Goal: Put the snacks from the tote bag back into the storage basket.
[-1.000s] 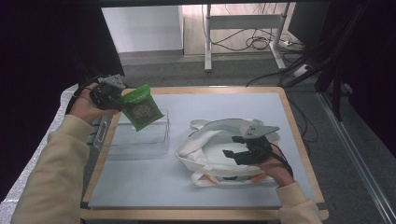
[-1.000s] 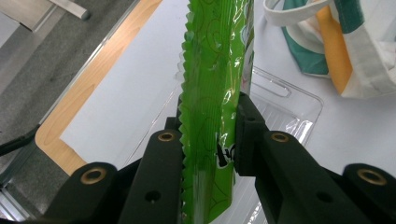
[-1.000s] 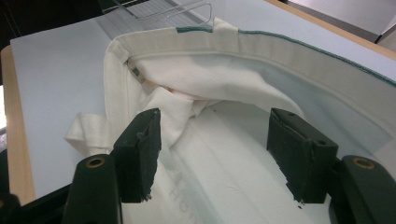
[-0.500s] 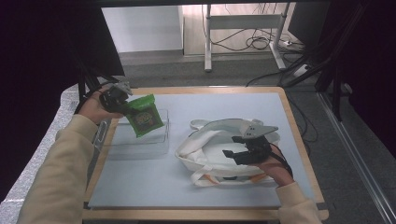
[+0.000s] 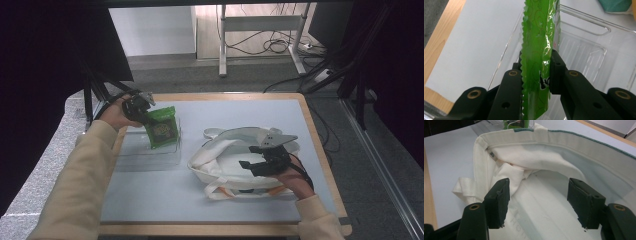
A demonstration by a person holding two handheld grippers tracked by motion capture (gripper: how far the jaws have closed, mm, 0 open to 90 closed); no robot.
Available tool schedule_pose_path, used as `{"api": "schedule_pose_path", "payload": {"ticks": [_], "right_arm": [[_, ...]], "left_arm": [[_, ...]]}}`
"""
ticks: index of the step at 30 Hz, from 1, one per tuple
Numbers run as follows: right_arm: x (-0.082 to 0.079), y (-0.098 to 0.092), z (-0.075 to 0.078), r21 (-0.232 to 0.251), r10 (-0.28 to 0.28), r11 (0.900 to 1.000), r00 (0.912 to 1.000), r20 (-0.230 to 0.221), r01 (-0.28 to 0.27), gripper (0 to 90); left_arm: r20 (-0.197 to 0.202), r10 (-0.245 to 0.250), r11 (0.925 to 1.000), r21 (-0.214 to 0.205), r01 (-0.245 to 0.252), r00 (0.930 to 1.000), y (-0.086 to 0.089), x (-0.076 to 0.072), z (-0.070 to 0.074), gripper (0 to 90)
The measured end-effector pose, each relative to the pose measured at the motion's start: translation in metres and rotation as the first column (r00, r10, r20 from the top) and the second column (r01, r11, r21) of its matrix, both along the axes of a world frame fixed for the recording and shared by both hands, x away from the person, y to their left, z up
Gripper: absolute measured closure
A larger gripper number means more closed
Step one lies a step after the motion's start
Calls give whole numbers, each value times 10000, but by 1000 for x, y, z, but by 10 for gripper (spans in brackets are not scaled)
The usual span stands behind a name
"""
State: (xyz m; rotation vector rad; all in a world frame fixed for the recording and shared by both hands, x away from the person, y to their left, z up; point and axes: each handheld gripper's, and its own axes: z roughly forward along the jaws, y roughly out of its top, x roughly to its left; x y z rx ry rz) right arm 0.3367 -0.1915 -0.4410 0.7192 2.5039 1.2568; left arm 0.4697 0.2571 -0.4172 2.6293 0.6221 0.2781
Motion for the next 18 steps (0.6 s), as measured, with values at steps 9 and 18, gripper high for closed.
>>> {"api": "schedule_pose_path", "payload": {"ticks": [9, 18], "right_arm": [[0, 1, -1, -78, -14, 10000, 10000, -11, 14, 345], [0, 1, -2, -139, -37, 9999, 10000, -23, 37, 344]], "left_arm": [[969, 526, 9986, -17, -527, 9939, -8, 10, -9, 693], [1655, 925, 9957, -86, -924, 9819, -11, 12, -16, 578]]}}
